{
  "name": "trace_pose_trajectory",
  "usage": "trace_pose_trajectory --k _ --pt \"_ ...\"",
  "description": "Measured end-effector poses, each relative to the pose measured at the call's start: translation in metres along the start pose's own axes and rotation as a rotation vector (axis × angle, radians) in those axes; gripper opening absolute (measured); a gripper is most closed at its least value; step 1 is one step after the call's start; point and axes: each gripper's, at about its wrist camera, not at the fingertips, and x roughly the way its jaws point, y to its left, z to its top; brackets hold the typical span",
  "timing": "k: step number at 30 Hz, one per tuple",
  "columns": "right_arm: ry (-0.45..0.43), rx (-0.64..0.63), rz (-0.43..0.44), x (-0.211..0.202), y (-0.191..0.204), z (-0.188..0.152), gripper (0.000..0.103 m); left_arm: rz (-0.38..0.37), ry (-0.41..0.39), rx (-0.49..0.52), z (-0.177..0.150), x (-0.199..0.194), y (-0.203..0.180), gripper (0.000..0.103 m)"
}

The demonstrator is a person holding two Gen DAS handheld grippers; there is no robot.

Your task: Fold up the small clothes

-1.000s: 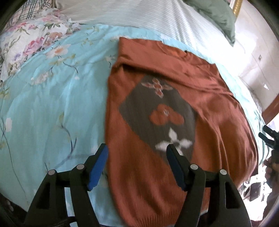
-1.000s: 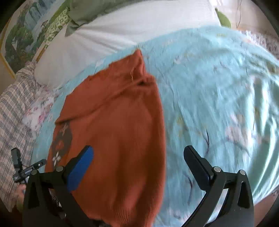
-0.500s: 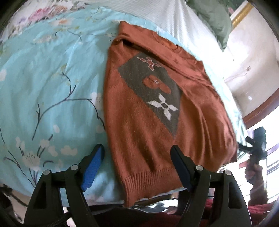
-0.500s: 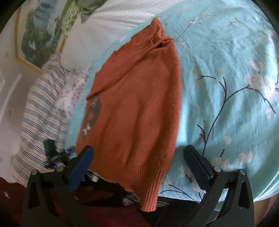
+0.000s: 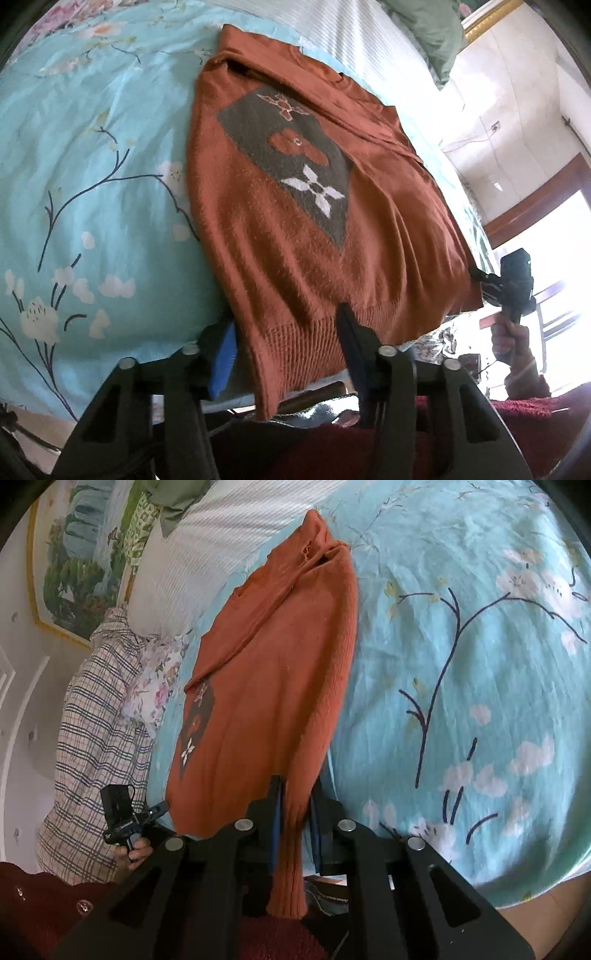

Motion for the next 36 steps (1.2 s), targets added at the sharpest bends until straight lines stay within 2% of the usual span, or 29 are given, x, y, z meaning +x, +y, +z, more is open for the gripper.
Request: trace_pose_trajectory --k 2,4,5,6,9,14,19,22,24,28,31,36 --pt "0.005 -0.019 -0.006 0.000 0.002 -0.001 0.015 -0.008 0.002 -0.006 -0.002 -0.001 0.004 0.038" --pt "0.009 -0.048 -0.028 0.000 0.007 0.000 0.014 -0.011 0.013 -0.001 -0.005 0.000 0.005 0.024" --pt "0.009 -0.057 -0.037 0.001 0.008 0.000 0.011 -0.012 0.023 -0.001 -0.004 0.003 0.003 0.010" --pt "0.008 -0.066 -0.043 0.001 0.012 -0.001 0.010 -0.012 0.033 0.006 -0.005 0.005 0.001 0.005" --pt "-0.017 -0.064 -0.013 -0.005 0.016 0.000 0.009 0.020 0.007 0.054 -0.007 0.002 -0.013 0.005" --pt "-0.102 -0.055 0.085 -0.023 0.025 0.011 0.008 -0.050 -0.124 0.006 0.006 -0.029 -0.017 0.005" --pt "-0.173 -0.091 0.123 -0.028 0.045 0.041 0.008 -0.071 -0.271 0.015 0.036 -0.055 -0.029 0.005" --pt "-0.222 -0.116 0.129 -0.025 0.055 0.068 0.008 -0.042 -0.340 0.026 0.065 -0.057 -0.037 0.005" --pt "-0.247 -0.131 0.122 -0.020 0.060 0.089 0.008 -0.022 -0.389 0.031 0.089 -0.056 -0.041 0.005" --pt "-0.283 -0.167 0.040 -0.004 0.068 0.143 0.008 0.027 -0.455 0.043 0.138 -0.046 -0.046 0.005" --pt "-0.290 -0.164 -0.044 0.015 0.064 0.186 0.008 0.076 -0.473 0.029 0.176 -0.030 -0.039 0.005" --pt "-0.270 -0.143 -0.114 0.046 0.045 0.238 0.008 0.148 -0.485 -0.024 0.235 0.000 -0.018 0.005"
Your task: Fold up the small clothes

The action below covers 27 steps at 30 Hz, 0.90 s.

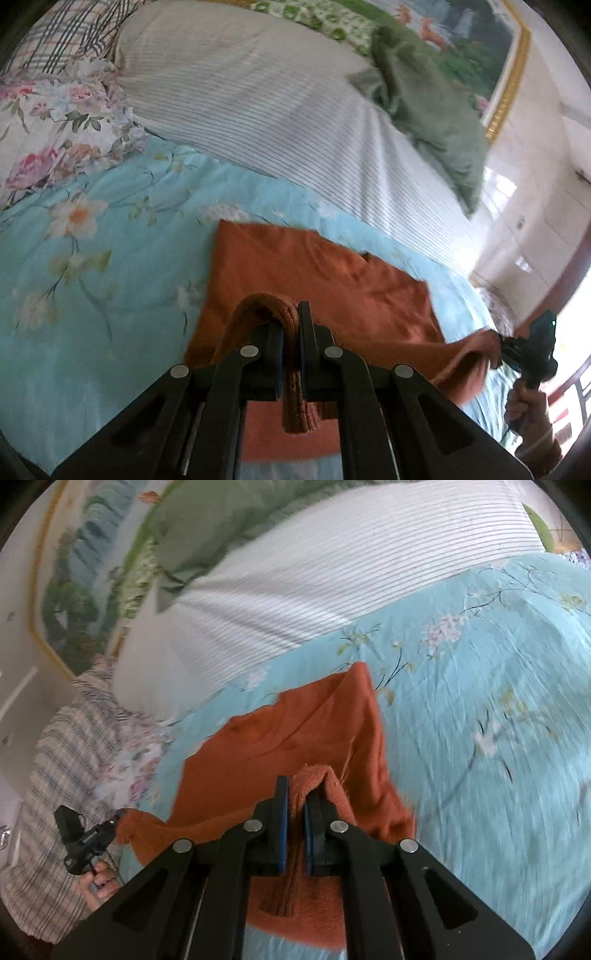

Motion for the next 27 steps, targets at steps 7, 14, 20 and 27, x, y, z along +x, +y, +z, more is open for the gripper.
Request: trace_pose_trajectory --k 7,14,20,27 --pt "0.032 0.006 -0.066 0.049 -0.016 0.032 0.008 0.056 0.034 0.009 0.031 0.062 0.013 0.005" --pt "0.098 -0.011 -0.173 0.088 -0.028 0.037 0.010 0.125 0.099 0.012 0.038 0.122 0.030 0.005" --pt "0.113 0.081 -0.142 0.083 -0.047 0.031 0.030 0.194 0.195 0.018 0.022 0.155 0.047 0.009" --pt "0.070 -0.127 -0.073 0.042 0.016 0.005 0.042 0.087 0.196 0.102 -0.004 0.104 0.000 0.040"
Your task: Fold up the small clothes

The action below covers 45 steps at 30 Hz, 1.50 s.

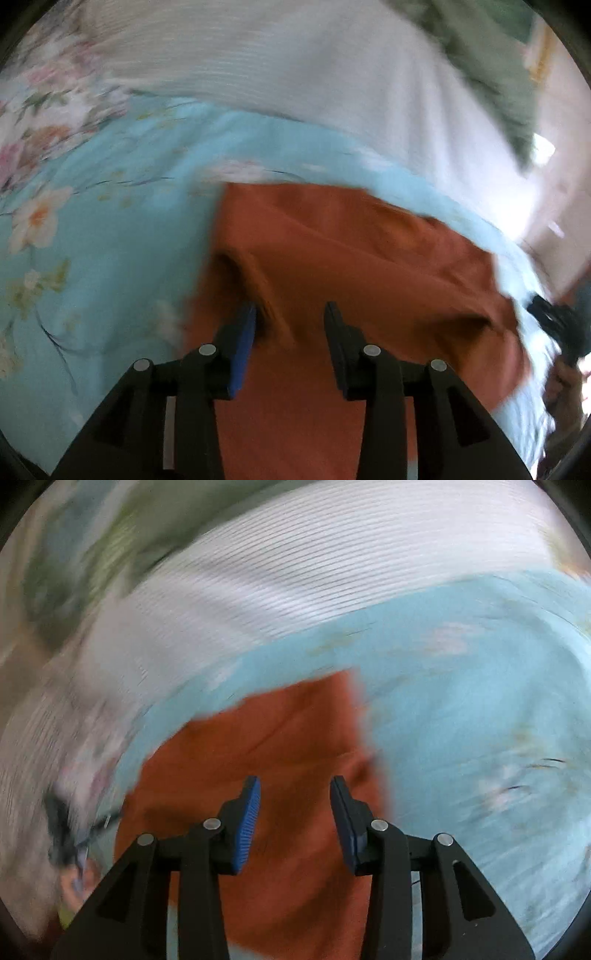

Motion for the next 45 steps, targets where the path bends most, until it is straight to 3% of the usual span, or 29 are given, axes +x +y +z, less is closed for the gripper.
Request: trace_pose_trajectory --k 4,8,10,11,13,15,18,21,24,29,32,35,40,45 --pt "0.244 -0.248 0.092 0.053 0.069 -0.032 0.042 -0.093 0.085 0.153 -0.024 0.011 -0.062 0.040" --pt "0.345 -0.308 0.040 0.097 0.078 -0.037 0.037 -0.079 0.189 0.243 -0.028 0.052 -0.093 0.040" --pt "0.321 -0.242 0.021 0.107 0.060 -0.017 0.035 -0.051 0.233 0.251 -0.020 0.072 -0.090 0.039" --pt "0.300 -0.212 0.001 0.109 0.051 -0.006 0.027 -0.054 0.227 0.254 -0.015 0.074 -0.086 0.035" --pt "0.254 -0.157 -0.038 0.111 0.034 0.014 0.024 -0.006 0.209 0.260 -0.001 0.080 -0.078 0.032" --pt "0.195 -0.139 -0.115 0.110 0.022 0.031 0.024 0.055 0.188 0.233 0.019 0.089 -0.062 0.020" --pt "0.090 -0.065 -0.208 0.104 -0.001 0.050 0.024 0.109 0.137 0.142 0.050 0.097 -0.033 0.017" --pt "0.020 0.034 -0.205 0.094 -0.019 0.058 0.024 0.193 0.075 0.025 0.074 0.096 0.000 0.021" --pt "-0.014 0.041 -0.212 0.077 -0.016 0.052 0.027 0.155 0.053 -0.090 0.081 0.088 0.031 0.021" --pt "-0.033 0.054 -0.140 0.048 0.000 0.024 0.028 0.134 0.016 -0.116 0.051 0.049 0.032 0.029" --pt "-0.026 0.058 -0.091 0.038 0.015 -0.001 0.033 0.075 -0.012 -0.139 0.015 0.012 0.023 0.039" --pt "-0.009 0.074 -0.047 0.029 0.025 -0.030 0.038 0.025 -0.020 -0.172 -0.017 -0.020 0.018 0.041" --pt "0.022 0.098 0.003 0.022 0.036 -0.063 0.038 -0.060 0.012 -0.245 -0.069 -0.049 0.004 0.052" --pt "0.057 0.098 0.031 0.019 0.050 -0.084 0.040 -0.136 0.085 -0.289 -0.111 -0.055 -0.007 0.052"
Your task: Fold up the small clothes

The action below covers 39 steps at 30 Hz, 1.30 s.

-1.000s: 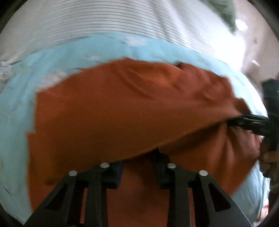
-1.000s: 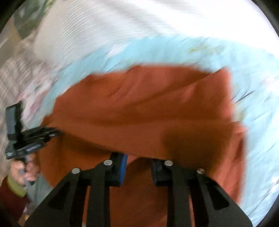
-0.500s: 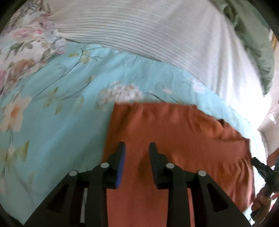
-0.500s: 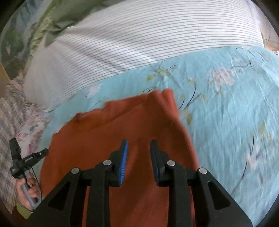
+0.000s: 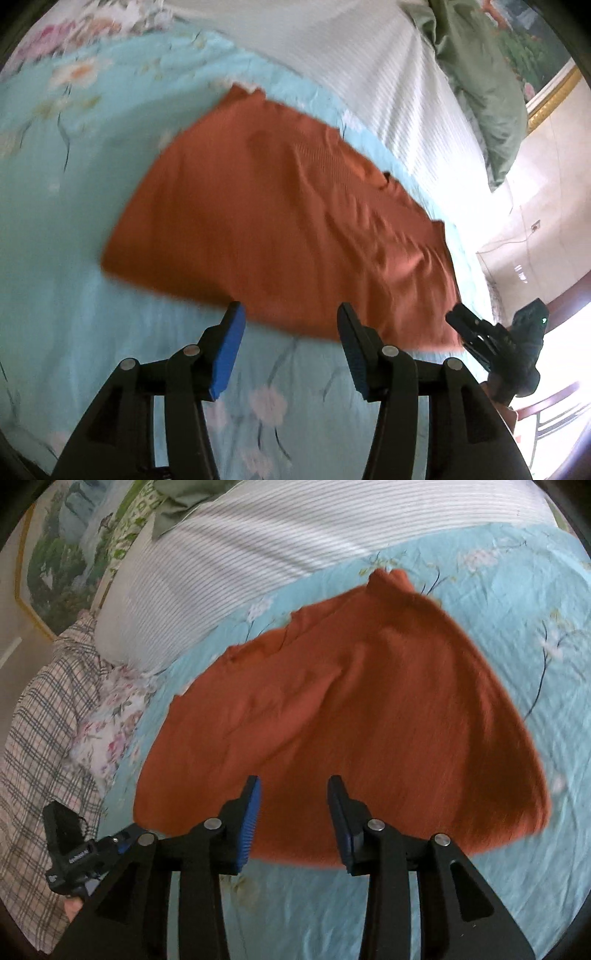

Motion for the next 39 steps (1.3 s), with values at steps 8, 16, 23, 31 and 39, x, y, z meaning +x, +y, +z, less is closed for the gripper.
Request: trace_pose_trajectory --k 8,16,23,31,39 --pt "-0.017 0.005 0.018 -0.017 0.013 -0.017 0.050 -0.036 0.014 -0.116 -0.019 0.010 0.010 0.058" --pt "0.000 0.016 0.021 -0.016 0.013 -0.023 0.051 -0.042 -0.035 -0.207 -0.001 0.022 0.027 0.059" --pt "-0.002 0.022 0.026 -0.016 0.011 -0.022 0.051 0.009 -0.123 -0.285 0.039 0.036 0.044 0.058" --pt "-0.020 0.036 0.034 -0.017 0.002 -0.011 0.051 0.175 -0.184 -0.149 0.061 0.037 0.015 0.014" --pt "-0.033 0.082 0.039 -0.025 -0.026 0.012 0.051 0.197 -0.243 0.232 0.053 0.024 -0.095 0.008"
